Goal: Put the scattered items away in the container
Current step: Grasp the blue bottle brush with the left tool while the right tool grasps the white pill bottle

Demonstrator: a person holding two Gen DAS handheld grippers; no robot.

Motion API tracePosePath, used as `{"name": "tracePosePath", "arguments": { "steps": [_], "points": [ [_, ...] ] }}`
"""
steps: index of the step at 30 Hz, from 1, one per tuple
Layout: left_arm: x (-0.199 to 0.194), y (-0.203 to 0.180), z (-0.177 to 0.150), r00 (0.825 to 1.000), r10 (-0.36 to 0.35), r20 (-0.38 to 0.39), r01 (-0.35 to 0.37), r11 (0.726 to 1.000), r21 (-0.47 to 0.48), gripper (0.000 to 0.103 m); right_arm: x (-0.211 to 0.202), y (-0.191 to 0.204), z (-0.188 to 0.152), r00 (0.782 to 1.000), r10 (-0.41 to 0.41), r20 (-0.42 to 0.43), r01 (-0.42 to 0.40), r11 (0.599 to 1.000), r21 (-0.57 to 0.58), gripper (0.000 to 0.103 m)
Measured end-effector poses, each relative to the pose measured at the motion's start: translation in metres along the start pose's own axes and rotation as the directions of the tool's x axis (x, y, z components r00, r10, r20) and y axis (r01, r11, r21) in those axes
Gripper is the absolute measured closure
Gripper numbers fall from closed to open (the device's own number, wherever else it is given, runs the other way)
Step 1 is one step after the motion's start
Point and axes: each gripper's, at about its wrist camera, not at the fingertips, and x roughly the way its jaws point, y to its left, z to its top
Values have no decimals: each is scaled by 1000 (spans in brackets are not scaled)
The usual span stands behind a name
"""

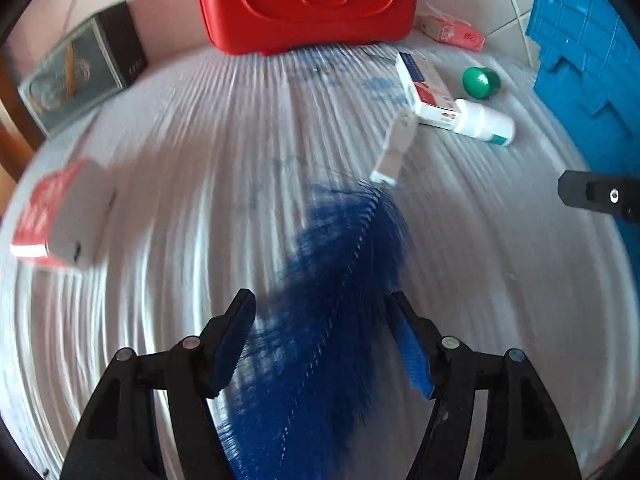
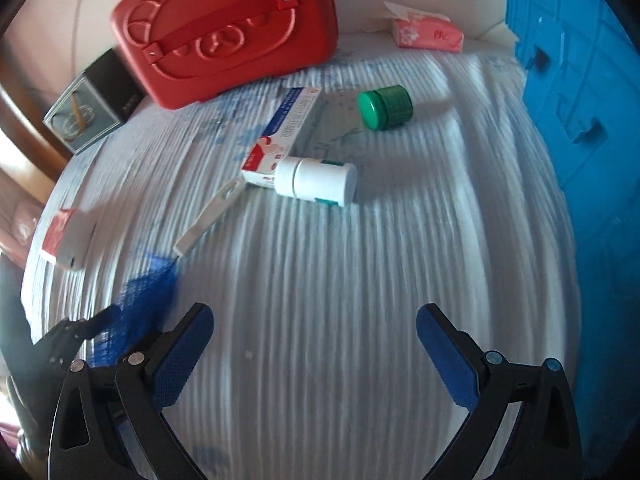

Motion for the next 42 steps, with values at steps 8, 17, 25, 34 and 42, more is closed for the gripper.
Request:
{"name": "tracePosePath", "arguments": {
  "steps": [8,17,25,34,42],
  "points": [
    [35,16,61,999,29,23,-26,992,-120,33,50,-1,38,1000,-15,6,15,999,44,0],
    [46,11,74,999,51,17,-48,988,-145,22,71,12,56,990,-89,113,87,996,28,0],
    [42,12,67,999,29,-35,-33,992,-119,18,70,24,49,983,-134,127,139,990,-31,0],
    [40,12,63,999,43,-8,-44,990,-132,27,59,25,45,978,-105,182,111,994,-20,37],
    [27,19,59,1000,-26,-14,23,987,-161,79,49,45,22,987,-59,147,81,986,-147,38]
  ]
}}
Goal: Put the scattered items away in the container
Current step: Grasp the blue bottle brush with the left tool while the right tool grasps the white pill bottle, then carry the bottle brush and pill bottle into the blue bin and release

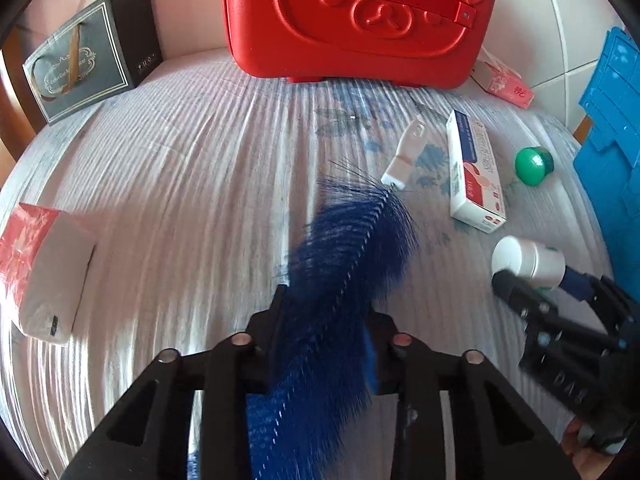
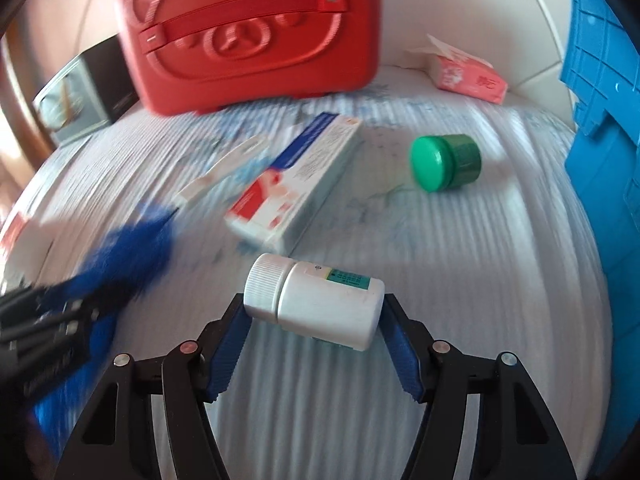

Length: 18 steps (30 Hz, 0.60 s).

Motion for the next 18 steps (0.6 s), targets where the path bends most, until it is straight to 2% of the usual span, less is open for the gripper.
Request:
{"name": "tracePosePath", "arguments": {
  "steps": [2,9,18],
  "points": [
    [-8,-2,-4,1000,-14,7,14,1000,-2,82,-8,6,-9,1000,18,-12,-18,1000,-23,38],
    [-46,-3,-18,999,-36,34,37,999,-10,84,-34,20,-30,998,55,-23,-56,997,-58,38],
    [-103,3,-29,994,-20,109,23,999,-31,86,-92,34,-25,993,92,74,-85,993,-87,38]
  ]
}}
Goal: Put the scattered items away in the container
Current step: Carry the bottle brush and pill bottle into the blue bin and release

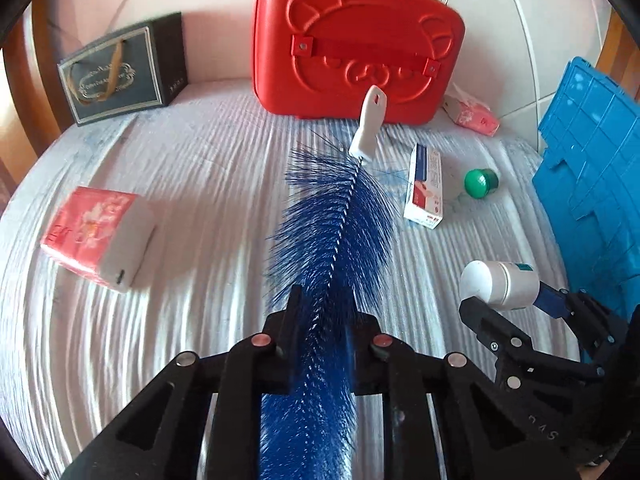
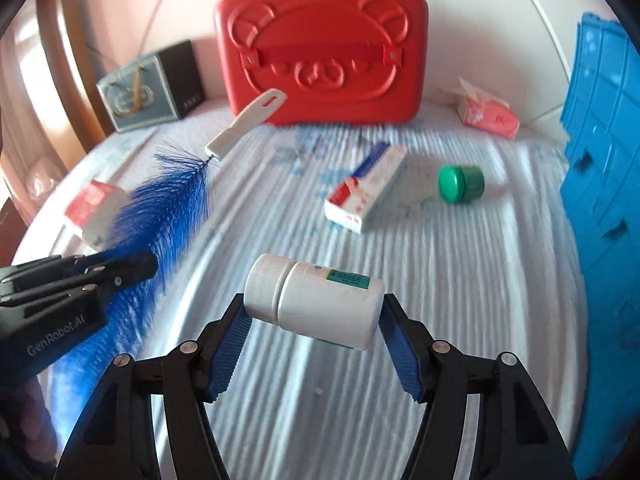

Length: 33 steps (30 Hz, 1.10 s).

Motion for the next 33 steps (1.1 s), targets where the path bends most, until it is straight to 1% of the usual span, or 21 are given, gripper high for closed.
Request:
{"name": "tracePosePath", "arguments": {
  "steps": [5,11,19,22,27,30,33],
  "points": [
    [-42,-5,-2,997,3,76,-4,1000,12,87,-39,13,1,998,4,69,-2,1000,-29,38],
    [-95,-13,-7,987,-11,162,5,999,37,87,-93,26,0,989,-4,151,13,998,-57,38],
    [-145,-27,-15,973,-54,222,35,996,88,87,-151,35,-2,977,-53,207,67,996,-61,38],
    [-166,-36,-13,964,-79,253,51,992,114,87,-175,34,0,969,-71,238,85,995,-49,38],
    [-198,-61,-8,949,-131,286,87,983,162,87,-230,26,5,944,-106,312,121,992,-29,38],
    [-216,-83,-5,941,-158,299,107,978,182,87,-259,11,8,933,-121,338,133,991,-11,38],
    [-239,-116,-3,927,-183,326,121,972,202,87,-288,-11,10,917,-135,375,145,989,2,38]
  ]
}}
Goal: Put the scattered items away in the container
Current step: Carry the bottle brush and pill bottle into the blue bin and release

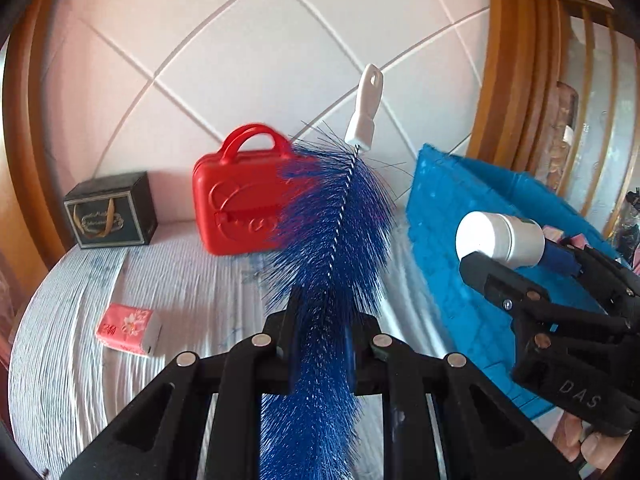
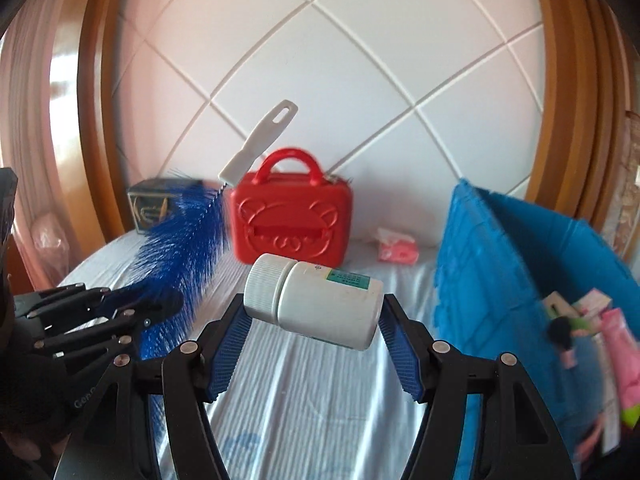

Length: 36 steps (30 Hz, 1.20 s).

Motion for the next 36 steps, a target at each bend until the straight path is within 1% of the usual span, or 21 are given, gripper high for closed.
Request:
{"name": "tracePosePath", "arguments": {
  "steps": [4,7,9,10,15,20,23,26,28,30,32,34,36],
  "points": [
    [-20,-61,20,998,-47,43,45,998,38,87,-42,-49,10,997,-5,72,4,1000,8,38],
    [-32,-114,35,994,-83,68,80,996,50,87,-75,-97,15,993,-21,116,23,1000,-15,38],
    [-36,-149,45,992,-108,67,105,993,48,87,-91,-129,15,990,-33,135,37,999,-30,38],
    [-37,-167,50,991,-116,68,112,992,48,87,-101,-152,14,989,-42,142,47,998,-37,38],
    [-38,-254,79,990,-124,70,118,989,85,87,-130,-244,1,985,-100,142,108,993,-52,38],
    [-30,-328,116,990,-123,65,113,984,141,87,-136,-318,-14,982,-153,108,155,988,-13,38],
    [-3,-360,129,992,-123,15,120,980,157,87,-129,-350,-25,982,-179,65,178,984,17,38],
    [38,-380,125,990,-119,-75,130,978,162,87,-113,-375,-38,981,-194,7,193,980,41,38],
    [64,-396,109,981,-118,-156,146,972,182,87,-109,-385,-44,979,-204,-28,205,978,45,38],
    [86,-412,92,968,-96,-231,146,967,210,87,-101,-392,-53,976,-205,-72,208,977,38,38],
    [100,-426,74,954,-78,-288,151,959,241,87,-94,-394,-60,971,-212,-113,215,976,20,38],
    [106,-436,61,946,-69,-316,157,952,262,87,-90,-397,-69,967,-214,-139,219,976,16,38],
    [103,-445,53,953,-41,-300,135,945,298,85,-85,-403,-76,961,-217,-170,222,975,13,38]
  ]
}}
